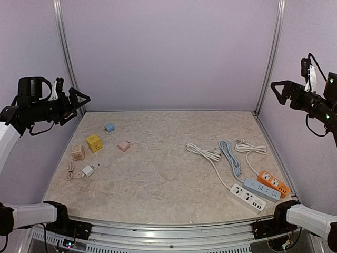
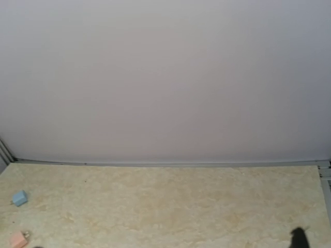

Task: Insert the plug
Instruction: Pick up the socket from the center of the board.

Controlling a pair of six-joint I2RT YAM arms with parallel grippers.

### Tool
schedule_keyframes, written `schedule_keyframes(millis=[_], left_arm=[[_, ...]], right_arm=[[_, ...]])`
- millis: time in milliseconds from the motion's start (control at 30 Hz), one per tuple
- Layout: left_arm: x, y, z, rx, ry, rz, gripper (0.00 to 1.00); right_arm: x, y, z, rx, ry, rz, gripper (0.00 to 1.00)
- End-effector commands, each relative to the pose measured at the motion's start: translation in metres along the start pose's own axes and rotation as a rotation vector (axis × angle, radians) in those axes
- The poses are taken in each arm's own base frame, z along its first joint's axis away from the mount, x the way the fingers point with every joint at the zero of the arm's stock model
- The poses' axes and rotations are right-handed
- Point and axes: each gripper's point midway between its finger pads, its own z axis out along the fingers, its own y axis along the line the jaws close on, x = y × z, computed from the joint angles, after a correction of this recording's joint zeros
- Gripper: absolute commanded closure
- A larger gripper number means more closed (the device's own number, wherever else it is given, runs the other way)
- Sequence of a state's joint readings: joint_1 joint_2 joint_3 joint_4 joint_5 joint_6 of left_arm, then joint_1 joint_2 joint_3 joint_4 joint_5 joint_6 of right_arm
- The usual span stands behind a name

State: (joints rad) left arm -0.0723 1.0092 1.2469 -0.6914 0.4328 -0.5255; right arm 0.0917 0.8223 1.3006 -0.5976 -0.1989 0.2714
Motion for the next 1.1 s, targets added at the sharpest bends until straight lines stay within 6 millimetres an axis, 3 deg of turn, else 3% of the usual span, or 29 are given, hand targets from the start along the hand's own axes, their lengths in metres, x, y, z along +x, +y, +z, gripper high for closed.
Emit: schedule_keyframes(millis=[0,267,467,700,867,1000,1067], left_arm=[[0.002,-0.006,-0.004,0.027,0.029,-0.023,0.01],[0.002,0.004,-0.005,-0.046,0.004,0.002,0.01],[0.016,0.004,0.008,-0.028,0.043,0.017,0.01],[0.039,0.0,0.032,0.004,0.113,0.019,0.01],[0.053,-0.01,0.037,0.04,0.164,0.055,0.01],[0.054,-0.014,0.036,0.046,0.193,0.077,0.01],[0.055,-0.015,0.037,0.05,0.201,0.089,0.01]], right_arm=[[-0.001,0.004,-0.007,-0.023,0.014,0.03,0.0],[0.02,-0.001,0.002,-0.021,0.083,-0.024,0.0],[0.042,-0.008,0.021,-0.027,0.142,-0.068,0.0],[0.111,-0.034,0.068,0.015,0.278,0.056,0.0],[0.15,-0.053,0.09,0.116,0.34,0.072,0.0],[0.193,-0.048,0.113,0.145,0.456,0.017,0.0],[0.213,-0.033,0.122,0.122,0.51,-0.027,0.0]])
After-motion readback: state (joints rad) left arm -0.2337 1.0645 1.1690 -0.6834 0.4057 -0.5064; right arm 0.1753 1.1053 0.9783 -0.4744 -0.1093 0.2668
